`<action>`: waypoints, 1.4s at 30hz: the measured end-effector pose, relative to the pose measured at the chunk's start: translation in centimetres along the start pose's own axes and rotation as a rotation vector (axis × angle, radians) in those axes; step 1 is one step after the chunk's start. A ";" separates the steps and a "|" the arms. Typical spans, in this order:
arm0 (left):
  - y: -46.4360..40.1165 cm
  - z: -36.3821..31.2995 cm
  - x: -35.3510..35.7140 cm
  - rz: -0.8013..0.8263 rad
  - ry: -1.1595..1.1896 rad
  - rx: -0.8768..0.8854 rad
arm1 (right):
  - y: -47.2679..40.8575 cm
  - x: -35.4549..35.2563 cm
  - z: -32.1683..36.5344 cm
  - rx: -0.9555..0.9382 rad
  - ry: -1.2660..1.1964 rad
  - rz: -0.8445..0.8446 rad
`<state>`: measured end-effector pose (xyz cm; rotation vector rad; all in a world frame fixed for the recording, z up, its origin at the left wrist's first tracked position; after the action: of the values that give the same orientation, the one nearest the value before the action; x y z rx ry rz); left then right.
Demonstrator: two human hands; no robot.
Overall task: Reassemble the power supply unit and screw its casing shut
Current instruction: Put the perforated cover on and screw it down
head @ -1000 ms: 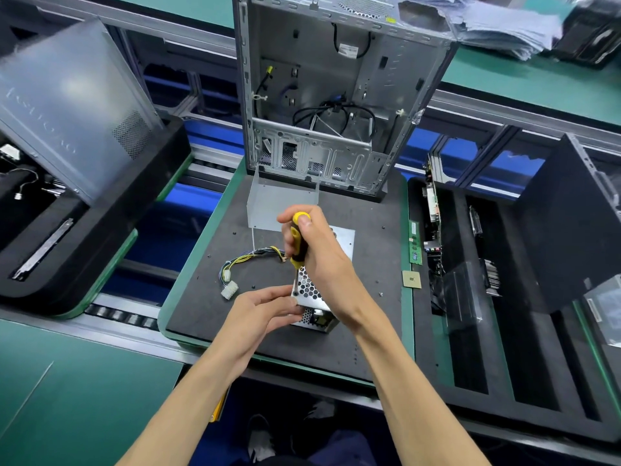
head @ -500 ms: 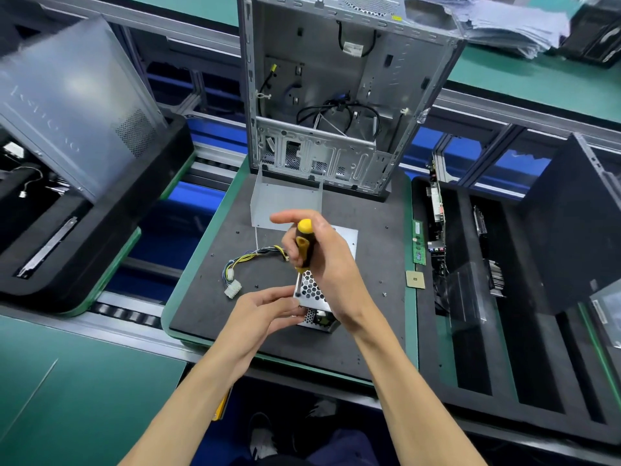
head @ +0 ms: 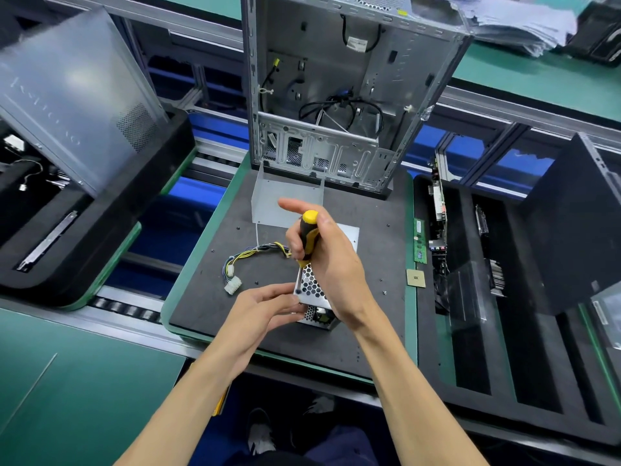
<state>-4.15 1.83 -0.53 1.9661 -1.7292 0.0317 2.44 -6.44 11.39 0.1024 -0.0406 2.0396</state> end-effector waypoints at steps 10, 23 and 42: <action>-0.1 0.2 0.1 0.002 0.016 -0.006 | 0.7 -0.3 0.8 -0.087 -0.018 -0.068; -0.3 0.2 0.2 0.023 -0.008 0.005 | 0.9 -0.3 0.7 -0.066 -0.003 -0.070; -0.3 0.6 -0.3 -0.028 0.023 -0.008 | 0.6 0.2 0.9 -0.070 0.005 -0.019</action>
<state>-4.11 1.88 -1.21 1.9760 -1.6840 0.0375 1.81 -6.61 12.28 0.0530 -0.1076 2.0173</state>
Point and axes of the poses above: each hand's wrist, its own y-axis away from the middle knuckle, its own x-axis out of the palm, z = x × y, the point moved 8 cm from there along -y, towards the middle knuckle, and after that the axes turned 7 degrees about x, right-handed, at the moved point
